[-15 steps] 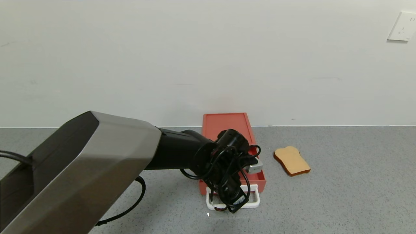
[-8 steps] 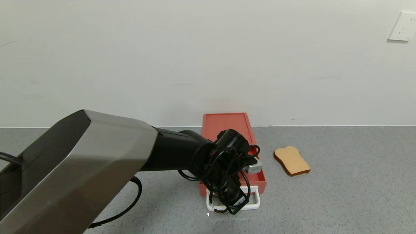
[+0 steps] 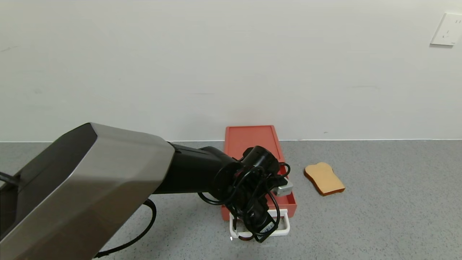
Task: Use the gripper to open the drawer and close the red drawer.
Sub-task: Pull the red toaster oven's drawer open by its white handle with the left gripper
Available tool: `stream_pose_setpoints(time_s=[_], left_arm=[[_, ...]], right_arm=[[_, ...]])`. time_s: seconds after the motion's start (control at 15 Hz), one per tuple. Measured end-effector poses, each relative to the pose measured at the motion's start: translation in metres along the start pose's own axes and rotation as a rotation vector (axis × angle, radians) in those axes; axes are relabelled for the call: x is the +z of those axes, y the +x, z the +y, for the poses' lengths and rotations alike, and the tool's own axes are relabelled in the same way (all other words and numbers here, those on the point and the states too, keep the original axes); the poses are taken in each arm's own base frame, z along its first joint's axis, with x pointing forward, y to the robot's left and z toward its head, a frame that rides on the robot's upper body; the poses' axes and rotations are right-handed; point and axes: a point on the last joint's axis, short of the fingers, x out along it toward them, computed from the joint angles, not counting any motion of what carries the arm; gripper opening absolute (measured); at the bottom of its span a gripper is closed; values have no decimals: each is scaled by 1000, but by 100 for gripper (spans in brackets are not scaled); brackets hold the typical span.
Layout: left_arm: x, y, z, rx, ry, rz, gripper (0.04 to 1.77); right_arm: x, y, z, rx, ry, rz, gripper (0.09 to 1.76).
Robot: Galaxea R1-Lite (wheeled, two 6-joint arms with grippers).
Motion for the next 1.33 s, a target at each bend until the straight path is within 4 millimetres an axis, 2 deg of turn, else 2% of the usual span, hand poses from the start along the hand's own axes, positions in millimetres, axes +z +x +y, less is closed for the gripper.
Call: stream_pose_setpoints(time_s=[0.53, 1.0, 1.33], left_arm=[[-7, 0, -11, -19, 12, 32, 11], [-2, -3, -13, 1, 14, 1, 11], [1, -32, -19, -3, -29, 1, 11]], right_arm=[[0, 0, 0, 0, 1, 0, 170], [0, 0, 0, 0, 1, 0, 170], [0, 0, 0, 0, 1, 0, 170]])
